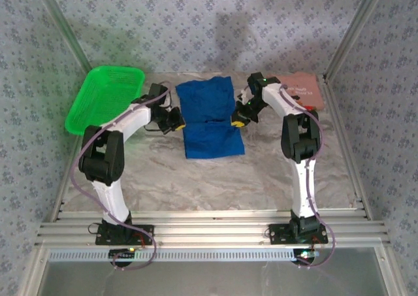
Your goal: Fold and stack the t-shirts
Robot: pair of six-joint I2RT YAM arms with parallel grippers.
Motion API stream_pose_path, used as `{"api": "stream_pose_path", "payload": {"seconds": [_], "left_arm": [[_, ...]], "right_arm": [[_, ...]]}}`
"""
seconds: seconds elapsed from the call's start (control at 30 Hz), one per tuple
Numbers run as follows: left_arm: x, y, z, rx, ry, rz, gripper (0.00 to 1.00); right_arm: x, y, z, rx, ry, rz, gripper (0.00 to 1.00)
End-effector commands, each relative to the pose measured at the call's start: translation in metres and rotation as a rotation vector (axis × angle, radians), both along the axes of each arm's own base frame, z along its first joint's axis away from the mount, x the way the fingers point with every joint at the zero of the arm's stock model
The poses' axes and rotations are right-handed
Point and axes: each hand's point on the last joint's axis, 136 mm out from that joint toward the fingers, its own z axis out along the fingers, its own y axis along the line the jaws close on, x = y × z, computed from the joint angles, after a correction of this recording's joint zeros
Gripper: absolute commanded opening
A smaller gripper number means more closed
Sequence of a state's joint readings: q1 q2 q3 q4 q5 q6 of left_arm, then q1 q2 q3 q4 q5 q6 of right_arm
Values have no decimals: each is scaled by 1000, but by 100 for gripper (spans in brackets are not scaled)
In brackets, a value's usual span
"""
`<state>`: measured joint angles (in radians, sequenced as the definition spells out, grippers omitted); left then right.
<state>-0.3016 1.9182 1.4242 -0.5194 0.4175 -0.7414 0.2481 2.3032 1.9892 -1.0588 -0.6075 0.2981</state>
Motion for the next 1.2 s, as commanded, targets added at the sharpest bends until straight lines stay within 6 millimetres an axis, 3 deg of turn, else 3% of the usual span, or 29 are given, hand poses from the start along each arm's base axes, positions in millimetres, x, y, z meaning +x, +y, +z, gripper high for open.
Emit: {"api": "stream_pose_path", "payload": {"seconds": [0.0, 0.07, 0.13, 0.2, 0.3, 0.4, 0.53, 0.63, 0.7, 0.73, 0.8, 0.9, 1.03, 1.17], "left_arm": [[13, -3, -4, -11, -4, -18, 0], [20, -6, -9, -16, 5, -9, 2], [31, -8, -2, -33, -10, 11, 19], [45, -11, 14, -60, -42, 34, 39], [62, -14, 55, -104, -125, 60, 49], [66, -6, 91, -126, -193, 97, 58], [44, 3, 119, -126, -234, 90, 61], [7, 0, 115, -101, -205, 46, 61], [-20, -5, 102, -51, -181, 11, 58], [-31, -10, 94, -46, -169, -2, 53], [-49, -23, 68, -54, -113, -23, 32], [-64, -36, 33, -61, -45, -27, 12], [-63, -47, 3, -42, 17, -56, 6], [-51, -56, -15, -15, 43, -77, 5]], "right_arm": [[9, -7, -9, -7, 25, -22, 22], [23, -9, -13, -12, 5, -50, 25], [42, -8, -5, 16, -30, -101, 34], [65, -7, 16, 68, -99, -159, 40], [83, -9, 63, 124, -228, -206, 46], [75, -22, 102, 140, -306, -255, 51], [40, -40, 114, 156, -318, -292, 50], [-3, -29, 96, 182, -236, -259, 40], [-26, -14, 79, 193, -206, -232, 28], [-32, -8, 72, 201, -201, -228, 23], [-41, 5, 50, 207, -162, -245, 12], [-42, 25, 24, 208, -114, -232, 7], [-30, 39, -1, 180, -87, -228, 4], [-8, 40, -21, 153, -74, -256, 3]]}}
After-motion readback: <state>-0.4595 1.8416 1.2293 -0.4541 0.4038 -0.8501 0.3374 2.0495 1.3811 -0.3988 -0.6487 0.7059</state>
